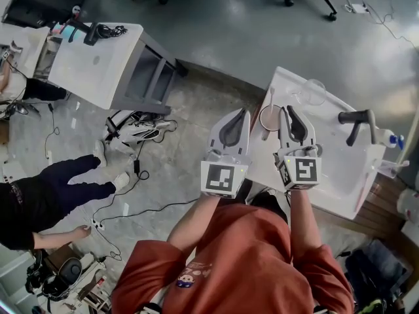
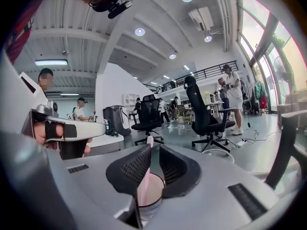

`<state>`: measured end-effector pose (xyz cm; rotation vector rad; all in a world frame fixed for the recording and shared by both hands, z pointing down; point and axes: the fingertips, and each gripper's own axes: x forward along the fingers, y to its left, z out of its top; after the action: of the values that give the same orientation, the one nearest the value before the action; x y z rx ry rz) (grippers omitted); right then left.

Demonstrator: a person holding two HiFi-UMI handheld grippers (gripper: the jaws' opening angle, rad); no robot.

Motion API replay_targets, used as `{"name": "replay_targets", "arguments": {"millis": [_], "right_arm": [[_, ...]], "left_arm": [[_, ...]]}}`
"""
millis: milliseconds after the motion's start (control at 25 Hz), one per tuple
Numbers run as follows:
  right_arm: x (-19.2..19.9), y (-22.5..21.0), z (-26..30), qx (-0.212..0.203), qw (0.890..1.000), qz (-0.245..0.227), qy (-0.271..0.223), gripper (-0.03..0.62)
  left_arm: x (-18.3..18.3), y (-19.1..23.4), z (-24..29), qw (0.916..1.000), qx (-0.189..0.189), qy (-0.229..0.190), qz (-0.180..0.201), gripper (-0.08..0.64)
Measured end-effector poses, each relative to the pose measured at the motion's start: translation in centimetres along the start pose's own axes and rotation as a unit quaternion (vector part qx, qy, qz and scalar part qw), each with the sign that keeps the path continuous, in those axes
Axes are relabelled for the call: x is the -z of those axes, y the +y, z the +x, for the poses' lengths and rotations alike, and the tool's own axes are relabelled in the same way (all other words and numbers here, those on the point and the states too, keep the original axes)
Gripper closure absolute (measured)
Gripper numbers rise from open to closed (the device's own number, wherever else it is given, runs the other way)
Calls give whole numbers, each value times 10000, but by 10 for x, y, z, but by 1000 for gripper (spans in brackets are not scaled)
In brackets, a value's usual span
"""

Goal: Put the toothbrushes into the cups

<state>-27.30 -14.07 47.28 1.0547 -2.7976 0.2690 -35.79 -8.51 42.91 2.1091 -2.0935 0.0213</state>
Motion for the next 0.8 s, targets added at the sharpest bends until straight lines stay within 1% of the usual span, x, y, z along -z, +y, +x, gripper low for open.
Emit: {"name": "replay_targets", "arguments": {"millis": [120,200,280,360,480,800], "right_arm": [[-4,-7,-11,80,10000,-7,-47,526],[-7,-16,-22,210,9998,41,-42,526],[-10,-26,-35,387,9991,142,-13,526],[-12,-36,-49,453,9988,139,-90,526],[-12,-52,-70,500,9984,68,-263,527],[-11,-112,-151,1044,9935,164,-415,526]], "left_arm": [[-4,-11,1,10000,69,-31,11,541],[-6,-23,1,9999,133,-56,48,541],[-7,-36,0,9996,196,1,184,541],[-8,-51,0,9992,280,29,285,541],[-12,-78,1,9988,451,-118,156,541],[-16,-163,5,9954,895,-183,301,541]]}}
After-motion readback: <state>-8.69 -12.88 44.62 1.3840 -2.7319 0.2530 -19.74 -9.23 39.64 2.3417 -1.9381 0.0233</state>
